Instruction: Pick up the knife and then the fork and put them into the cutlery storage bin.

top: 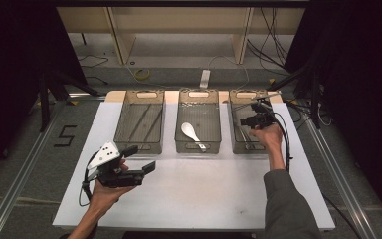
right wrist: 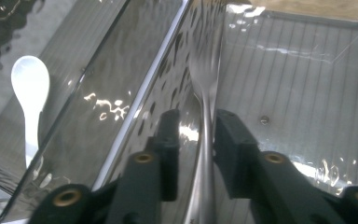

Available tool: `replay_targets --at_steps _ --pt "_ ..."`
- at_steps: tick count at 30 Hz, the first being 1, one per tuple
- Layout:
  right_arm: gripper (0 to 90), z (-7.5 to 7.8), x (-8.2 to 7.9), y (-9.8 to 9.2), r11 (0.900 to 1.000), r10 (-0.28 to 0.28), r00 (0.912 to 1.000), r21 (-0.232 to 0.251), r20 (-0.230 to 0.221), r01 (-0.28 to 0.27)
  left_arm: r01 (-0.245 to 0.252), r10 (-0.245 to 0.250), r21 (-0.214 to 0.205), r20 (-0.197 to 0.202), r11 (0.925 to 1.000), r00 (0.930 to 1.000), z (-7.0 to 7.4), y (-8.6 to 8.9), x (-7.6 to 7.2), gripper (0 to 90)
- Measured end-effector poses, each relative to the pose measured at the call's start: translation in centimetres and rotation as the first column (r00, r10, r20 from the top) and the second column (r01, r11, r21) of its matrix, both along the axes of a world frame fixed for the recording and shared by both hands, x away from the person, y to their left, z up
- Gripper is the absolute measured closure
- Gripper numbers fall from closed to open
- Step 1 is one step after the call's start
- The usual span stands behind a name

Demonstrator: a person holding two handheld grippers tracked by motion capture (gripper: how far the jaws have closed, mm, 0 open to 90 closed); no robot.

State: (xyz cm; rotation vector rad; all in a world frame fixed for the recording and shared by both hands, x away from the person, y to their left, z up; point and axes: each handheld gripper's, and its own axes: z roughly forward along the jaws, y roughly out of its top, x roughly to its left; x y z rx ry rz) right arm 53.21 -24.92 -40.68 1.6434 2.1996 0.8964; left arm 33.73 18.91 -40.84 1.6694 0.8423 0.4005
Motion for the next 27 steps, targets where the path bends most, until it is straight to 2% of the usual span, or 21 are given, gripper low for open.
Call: replay_targets --at_steps 7,16,19,27 --pt "60.4 0.6 -0.5 -0.4 1.0 -0.001 1.0 0.007 0.009 0.0 0.0 0.0 0.005 0.0 1.0 1.0 0.0 0.0 0.0 12.4" --pt "51.0 2.0 -1.6 -0.1 0.9986 0.044 0.9969 0.027 0.065 -0.046 0.001 -0.001 0.005 -0.001 1.0 1.0 0.0 0.0 0.0 12.4" --pt "48.2 2.3 -1.9 0.0 0.9974 0.056 0.9958 0.041 0.073 -0.059 -0.003 0.003 -0.004 0.002 1.0 1.0 0.0 0.0 0.0 12.4" --pt "44.1 2.7 -2.8 0.4 0.9939 0.084 0.9922 0.063 0.092 -0.09 0.003 -0.003 0.005 -0.001 1.0 1.0 0.0 0.0 0.0 12.4"
